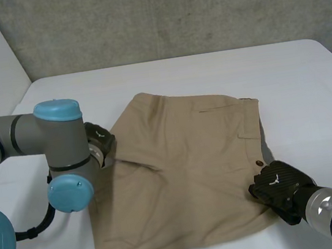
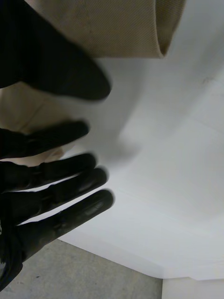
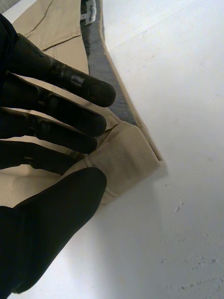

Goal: Fold the shorts.

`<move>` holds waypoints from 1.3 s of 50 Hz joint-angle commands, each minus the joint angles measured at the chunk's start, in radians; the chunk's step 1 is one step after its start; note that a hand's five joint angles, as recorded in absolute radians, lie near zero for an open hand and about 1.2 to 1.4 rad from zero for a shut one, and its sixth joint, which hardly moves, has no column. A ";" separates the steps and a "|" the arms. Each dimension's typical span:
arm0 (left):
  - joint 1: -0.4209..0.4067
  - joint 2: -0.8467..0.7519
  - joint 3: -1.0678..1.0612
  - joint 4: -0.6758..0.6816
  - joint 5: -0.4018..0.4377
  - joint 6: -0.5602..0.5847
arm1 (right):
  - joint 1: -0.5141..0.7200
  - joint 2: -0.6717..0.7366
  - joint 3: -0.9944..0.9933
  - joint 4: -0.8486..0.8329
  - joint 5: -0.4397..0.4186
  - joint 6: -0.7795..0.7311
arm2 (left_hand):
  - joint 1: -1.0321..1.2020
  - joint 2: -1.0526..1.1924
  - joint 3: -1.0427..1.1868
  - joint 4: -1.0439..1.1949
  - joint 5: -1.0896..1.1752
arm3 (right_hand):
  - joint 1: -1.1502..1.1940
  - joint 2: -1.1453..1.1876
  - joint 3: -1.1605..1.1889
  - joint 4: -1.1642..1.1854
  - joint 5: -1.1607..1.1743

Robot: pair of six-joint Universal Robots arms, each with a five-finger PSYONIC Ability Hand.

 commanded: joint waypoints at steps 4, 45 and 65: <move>-0.001 0.088 -0.029 0.010 0.003 -0.045 | -0.002 -0.004 0.005 -0.021 -0.002 0.002 | -0.431 -0.456 -0.475 -0.472 -0.474 | 0.439 0.213 0.212 0.208 0.235; -0.038 0.715 -0.903 -0.055 0.213 -0.441 | -0.051 -0.034 0.014 -0.156 0.011 0.213 | -0.271 -0.295 -0.314 -0.311 -0.314 | 0.439 0.213 0.212 0.208 0.235; -0.121 0.807 -0.902 -0.061 0.199 -0.467 | -0.046 -0.053 0.019 -0.155 0.011 0.212 | -0.267 -0.291 -0.310 -0.307 -0.310 | 0.439 0.213 0.212 0.208 0.235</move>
